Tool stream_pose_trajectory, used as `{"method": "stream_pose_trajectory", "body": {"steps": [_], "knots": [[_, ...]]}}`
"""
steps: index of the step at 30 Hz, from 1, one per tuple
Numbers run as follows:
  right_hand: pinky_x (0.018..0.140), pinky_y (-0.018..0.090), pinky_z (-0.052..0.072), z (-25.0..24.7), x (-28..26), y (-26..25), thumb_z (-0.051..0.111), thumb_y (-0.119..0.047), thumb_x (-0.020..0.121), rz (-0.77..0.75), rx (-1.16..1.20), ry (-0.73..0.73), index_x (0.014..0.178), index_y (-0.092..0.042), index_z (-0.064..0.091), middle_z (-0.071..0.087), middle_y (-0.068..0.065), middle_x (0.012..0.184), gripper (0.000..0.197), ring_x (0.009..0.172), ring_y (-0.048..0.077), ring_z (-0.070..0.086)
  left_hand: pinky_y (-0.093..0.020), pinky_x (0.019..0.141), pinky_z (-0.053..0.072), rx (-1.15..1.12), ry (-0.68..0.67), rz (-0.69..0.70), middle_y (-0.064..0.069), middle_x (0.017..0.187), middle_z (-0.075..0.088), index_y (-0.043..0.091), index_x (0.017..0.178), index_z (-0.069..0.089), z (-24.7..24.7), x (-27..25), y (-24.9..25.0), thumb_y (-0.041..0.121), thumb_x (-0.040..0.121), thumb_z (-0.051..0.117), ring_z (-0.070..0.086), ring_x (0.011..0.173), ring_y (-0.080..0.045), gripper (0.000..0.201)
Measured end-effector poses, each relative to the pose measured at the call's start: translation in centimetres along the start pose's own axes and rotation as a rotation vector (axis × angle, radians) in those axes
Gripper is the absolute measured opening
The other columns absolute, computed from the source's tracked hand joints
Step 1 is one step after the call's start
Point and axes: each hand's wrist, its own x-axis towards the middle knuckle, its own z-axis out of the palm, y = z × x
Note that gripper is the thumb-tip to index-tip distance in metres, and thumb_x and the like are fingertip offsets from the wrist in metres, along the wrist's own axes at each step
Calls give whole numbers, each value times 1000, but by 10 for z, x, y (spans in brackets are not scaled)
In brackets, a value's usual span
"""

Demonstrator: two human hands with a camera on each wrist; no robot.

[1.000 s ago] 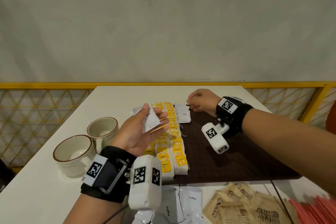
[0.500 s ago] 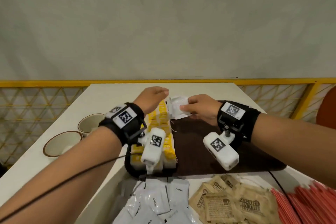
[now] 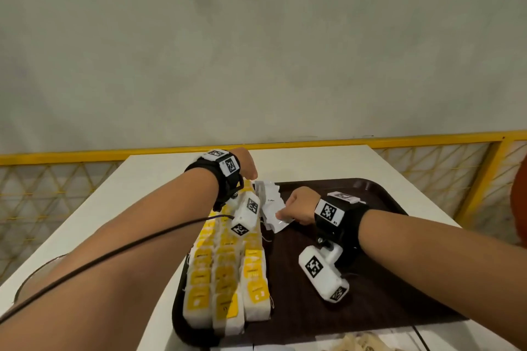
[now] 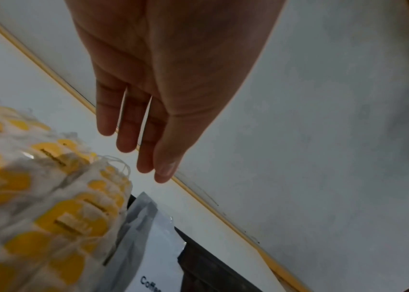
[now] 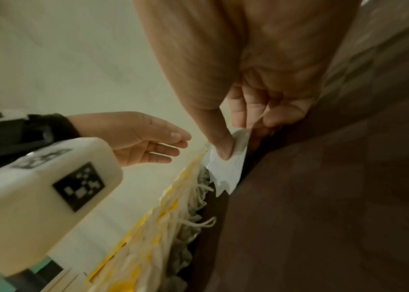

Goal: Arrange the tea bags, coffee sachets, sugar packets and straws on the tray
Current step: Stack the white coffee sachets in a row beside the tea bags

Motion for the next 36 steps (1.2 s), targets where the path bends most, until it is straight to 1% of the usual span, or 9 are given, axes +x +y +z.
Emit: {"method": "stream_pose_trajectory", "body": {"steps": [5,11,17,24,26,28,30,33,36], "knots": [[51,27,26,-1,11,2,71,-24,76,-10,-65,22,45,-16,39,29,-8,33,45,45,16,32,-33,95,47,-26,-18,19,-8,124,63,6,119,65,3,19,3,15,90,63,58,115,-24,31],[59,30,37,2,21,1,71,-28,72,-11,-68,40,53,-18,48,50,6,62,31,61,21,45,-24,88,44,-32,-6,74,-6,124,63,8,119,66,11,30,1,8,91,61,58,115,-20,29],[60,31,43,3,29,3,72,-32,64,-25,-56,31,61,-15,63,59,7,62,19,60,20,53,-24,86,44,-39,3,83,-6,120,65,9,114,70,17,39,-1,9,88,64,59,111,-19,26],[56,27,38,3,29,-3,75,-28,70,-44,-79,85,57,-15,54,48,2,56,28,54,17,46,-26,87,48,-37,19,92,-6,115,68,11,105,72,19,45,-1,9,85,68,61,107,-19,21],[61,30,43,2,29,-6,76,-30,71,-53,-80,83,69,-13,65,53,3,63,21,60,17,50,-27,87,48,-46,38,94,-6,115,67,11,105,72,18,45,-3,8,85,67,61,107,-20,21],[75,33,52,0,31,-4,77,-32,73,-69,-81,80,100,-5,70,66,10,82,39,70,16,55,-27,86,48,-60,67,92,-6,114,67,11,104,72,17,44,-4,8,85,68,61,106,-20,20],[84,37,55,-1,30,-3,78,-30,74,-76,-82,90,113,-3,66,70,14,100,49,73,16,57,-27,80,49,-61,69,100,-7,111,68,10,102,73,16,42,-5,10,83,69,62,100,-20,19],[84,34,56,-1,27,0,79,-30,75,-73,-35,93,122,-9,60,65,4,97,55,80,18,61,-25,67,47,-58,34,98,-9,106,70,8,98,73,16,39,-5,15,81,73,57,82,-17,19],[83,33,56,0,24,1,81,-30,74,-67,6,91,124,-11,57,61,1,92,59,84,18,63,-28,77,48,-43,36,101,-8,106,70,7,98,73,18,36,-5,18,81,73,62,92,-20,20]]}}
